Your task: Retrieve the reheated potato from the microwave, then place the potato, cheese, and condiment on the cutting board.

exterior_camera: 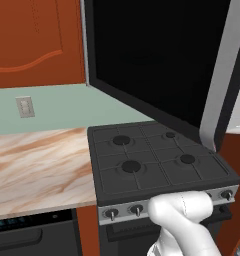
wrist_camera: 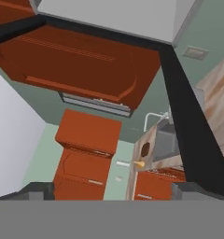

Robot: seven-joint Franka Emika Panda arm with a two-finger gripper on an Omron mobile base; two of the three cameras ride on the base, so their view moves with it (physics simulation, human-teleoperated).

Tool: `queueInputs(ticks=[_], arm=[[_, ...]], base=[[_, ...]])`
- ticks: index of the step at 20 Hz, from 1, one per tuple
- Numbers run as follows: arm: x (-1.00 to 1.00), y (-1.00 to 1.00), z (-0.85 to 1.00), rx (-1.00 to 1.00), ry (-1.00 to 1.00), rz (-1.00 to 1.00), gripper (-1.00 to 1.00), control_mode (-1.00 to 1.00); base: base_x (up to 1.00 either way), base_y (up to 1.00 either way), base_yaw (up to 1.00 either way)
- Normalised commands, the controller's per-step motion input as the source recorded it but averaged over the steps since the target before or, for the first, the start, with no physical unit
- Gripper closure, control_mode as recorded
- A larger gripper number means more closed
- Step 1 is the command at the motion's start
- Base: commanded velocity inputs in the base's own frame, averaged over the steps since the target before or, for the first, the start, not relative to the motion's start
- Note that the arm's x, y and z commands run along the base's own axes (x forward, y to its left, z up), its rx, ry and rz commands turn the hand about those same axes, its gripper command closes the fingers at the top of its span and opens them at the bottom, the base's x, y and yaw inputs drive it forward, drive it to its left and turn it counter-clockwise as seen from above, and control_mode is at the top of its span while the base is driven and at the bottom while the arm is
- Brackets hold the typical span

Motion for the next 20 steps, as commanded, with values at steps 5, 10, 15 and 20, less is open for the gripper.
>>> queueInputs(ticks=[5, 10, 15, 20], arm=[[-0.16, 0.53, 0.0, -0.02, 0.0, 0.0, -1.0, -1.0], [0.0, 0.49, 0.0, -0.01, 0.0, 0.0, -1.0, -1.0], [0.0, 0.44, 0.0, -0.01, 0.0, 0.02, -1.0, -1.0], [0.0, 0.49, -0.04, -0.02, 0.01, 0.03, -1.0, -1.0]], base=[[0.0, 0.0, 0.0], [0.0, 0.0, 0.0], [0.0, 0.0, 0.0], [0.0, 0.0, 0.0]])
